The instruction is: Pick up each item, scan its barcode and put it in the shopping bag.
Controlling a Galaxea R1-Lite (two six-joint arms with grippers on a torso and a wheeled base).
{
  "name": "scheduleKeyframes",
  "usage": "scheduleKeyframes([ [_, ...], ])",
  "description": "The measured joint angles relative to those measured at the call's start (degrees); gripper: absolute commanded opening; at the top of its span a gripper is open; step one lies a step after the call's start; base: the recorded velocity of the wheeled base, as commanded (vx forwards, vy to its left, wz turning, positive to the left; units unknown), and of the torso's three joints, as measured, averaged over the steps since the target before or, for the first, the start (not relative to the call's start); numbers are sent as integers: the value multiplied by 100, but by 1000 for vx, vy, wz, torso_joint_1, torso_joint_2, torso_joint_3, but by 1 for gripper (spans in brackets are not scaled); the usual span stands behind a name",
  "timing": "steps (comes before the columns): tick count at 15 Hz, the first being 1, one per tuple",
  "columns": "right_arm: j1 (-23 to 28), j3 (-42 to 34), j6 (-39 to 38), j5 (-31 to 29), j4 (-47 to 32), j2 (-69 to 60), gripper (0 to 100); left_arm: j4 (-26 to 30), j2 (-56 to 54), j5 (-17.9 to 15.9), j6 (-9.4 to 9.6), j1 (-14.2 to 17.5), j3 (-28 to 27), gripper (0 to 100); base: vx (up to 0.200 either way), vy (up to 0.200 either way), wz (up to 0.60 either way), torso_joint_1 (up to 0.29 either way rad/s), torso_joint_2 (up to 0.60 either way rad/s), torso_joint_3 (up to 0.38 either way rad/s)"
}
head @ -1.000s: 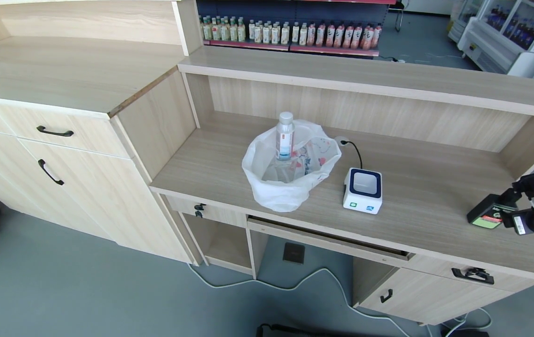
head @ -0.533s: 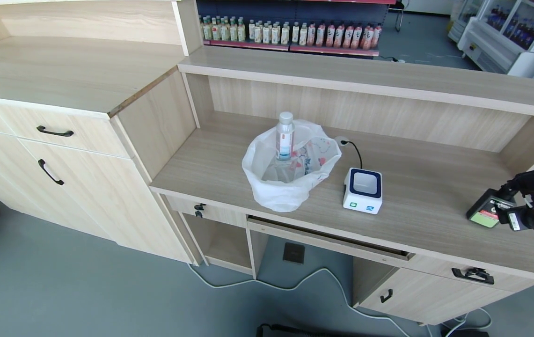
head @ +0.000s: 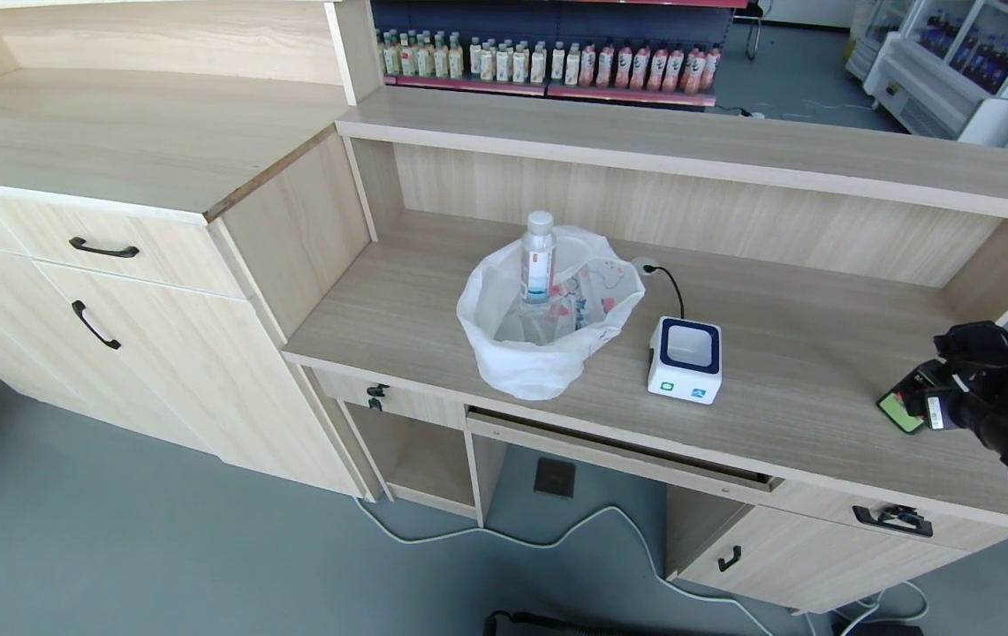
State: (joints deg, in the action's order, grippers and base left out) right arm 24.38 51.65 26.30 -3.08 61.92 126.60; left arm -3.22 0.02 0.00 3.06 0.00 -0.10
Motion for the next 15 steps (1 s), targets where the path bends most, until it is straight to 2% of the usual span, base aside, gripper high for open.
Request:
scheduleKeyframes([
  [9,-101,-26,-79,0,21,190,100,0,0,0,2,0,0,100,0,0,0,0,0,0],
  [15,-247,289,-213,0,2,428,100,0,0,0,2,0,0,100,0,0,0,0,0,0],
])
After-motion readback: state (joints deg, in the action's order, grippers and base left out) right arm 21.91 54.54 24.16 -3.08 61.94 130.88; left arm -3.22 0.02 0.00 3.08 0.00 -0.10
